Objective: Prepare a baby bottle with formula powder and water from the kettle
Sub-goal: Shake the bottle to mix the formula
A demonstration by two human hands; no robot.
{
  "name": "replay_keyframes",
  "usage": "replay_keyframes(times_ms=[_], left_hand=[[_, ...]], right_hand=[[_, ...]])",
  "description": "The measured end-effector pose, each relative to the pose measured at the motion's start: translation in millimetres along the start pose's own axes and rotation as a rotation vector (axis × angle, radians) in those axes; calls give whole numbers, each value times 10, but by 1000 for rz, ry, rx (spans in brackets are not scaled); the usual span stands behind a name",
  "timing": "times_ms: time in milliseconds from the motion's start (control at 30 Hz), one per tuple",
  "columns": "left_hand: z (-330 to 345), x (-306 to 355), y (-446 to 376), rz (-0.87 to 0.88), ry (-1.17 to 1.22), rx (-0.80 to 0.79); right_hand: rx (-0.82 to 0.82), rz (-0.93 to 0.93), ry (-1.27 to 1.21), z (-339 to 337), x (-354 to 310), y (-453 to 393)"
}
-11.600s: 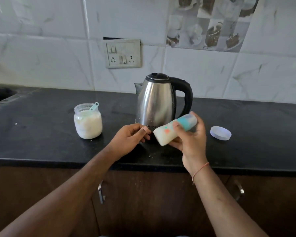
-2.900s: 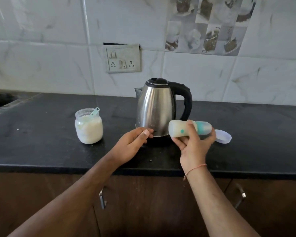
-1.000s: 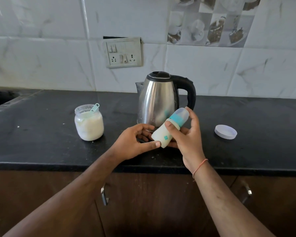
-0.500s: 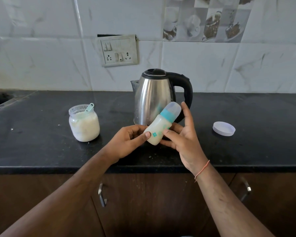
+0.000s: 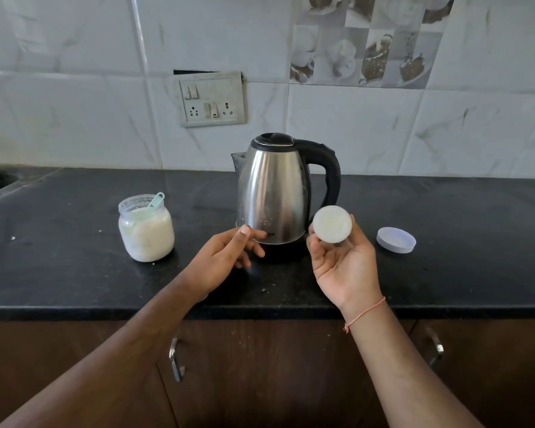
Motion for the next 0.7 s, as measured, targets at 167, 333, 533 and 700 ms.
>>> replay_keyframes(times_ms=[167, 333, 533, 700], left_hand=[[1, -11, -3, -15, -3, 11], [-2, -1, 11, -26, -14, 20], [6, 4, 11, -44, -6, 27], [17, 10, 12, -28, -3, 30]], right_hand=[[-4, 29, -80, -105, -7, -44], [8, 33, 24, -61, 9, 12], [41, -78, 370, 75, 61, 73], [196, -337, 256, 77, 7, 114]])
Point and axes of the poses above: each hand's wrist, its own y-axis away from the middle knuckle, its own z-axis out of the palm, x = y × z, the point moved 4 cm from there along -y, towards the middle knuckle, and after that the axes turned 6 degrees about y, right-handed, at the moved point
